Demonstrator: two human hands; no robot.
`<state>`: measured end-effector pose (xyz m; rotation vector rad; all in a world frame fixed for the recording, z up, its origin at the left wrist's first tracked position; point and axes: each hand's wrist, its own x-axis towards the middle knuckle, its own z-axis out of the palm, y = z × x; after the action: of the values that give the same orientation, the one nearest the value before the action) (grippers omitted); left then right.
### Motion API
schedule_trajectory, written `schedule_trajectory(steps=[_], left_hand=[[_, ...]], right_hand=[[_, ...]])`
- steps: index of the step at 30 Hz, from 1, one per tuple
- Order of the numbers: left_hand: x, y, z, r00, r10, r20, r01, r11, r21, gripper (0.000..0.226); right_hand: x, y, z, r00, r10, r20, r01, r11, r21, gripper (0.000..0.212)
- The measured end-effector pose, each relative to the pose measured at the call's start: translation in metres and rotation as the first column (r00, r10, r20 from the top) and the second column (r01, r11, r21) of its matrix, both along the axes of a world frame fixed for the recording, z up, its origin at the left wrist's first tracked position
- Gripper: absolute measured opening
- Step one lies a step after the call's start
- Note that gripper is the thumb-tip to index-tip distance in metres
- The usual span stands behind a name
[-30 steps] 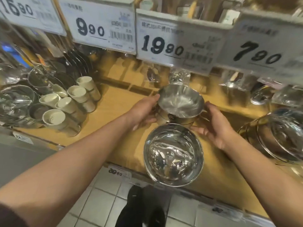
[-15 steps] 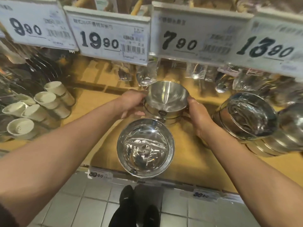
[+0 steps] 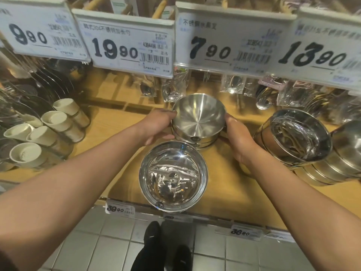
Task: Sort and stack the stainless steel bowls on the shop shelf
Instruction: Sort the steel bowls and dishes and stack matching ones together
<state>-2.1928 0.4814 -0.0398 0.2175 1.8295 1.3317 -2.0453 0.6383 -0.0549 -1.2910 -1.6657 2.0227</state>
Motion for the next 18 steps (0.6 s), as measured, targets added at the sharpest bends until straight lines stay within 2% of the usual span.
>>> schedule_trajectory(steps=[5, 12, 15, 18], left_hand=[[0.0025, 0.0066, 0.0042, 0.998, 0.016, -0.052, -0.018, 0.999, -0.031, 0.028], [0.0019, 0.0024, 0.0057, 1.0, 0.006, -0.031, -0.007, 1.0, -0.023, 0.032], [-0.0018, 0.0014, 0.0082, 0.991, 0.019, -0.135, -0.025, 0.999, -0.043, 0.031], [-0.0062, 0.0028, 0.0104, 0.979, 0.004, -0.202, -0.013, 0.999, -0.045, 0.016]], right_hand=[[-0.0016, 0.0014, 0.0007, 0.998, 0.002, 0.062, -0.004, 1.0, 0.026, 0.036], [-0.0003, 0.0039, 0.0008, 0.996, 0.023, 0.085, -0.027, 0.999, 0.045, 0.036], [0.0019, 0.0058, 0.002, 0.996, 0.003, 0.09, -0.017, 0.987, 0.158, 0.032], [0.0047, 0.0056, 0.0008, 0.997, -0.026, 0.066, 0.008, 0.964, 0.264, 0.031]])
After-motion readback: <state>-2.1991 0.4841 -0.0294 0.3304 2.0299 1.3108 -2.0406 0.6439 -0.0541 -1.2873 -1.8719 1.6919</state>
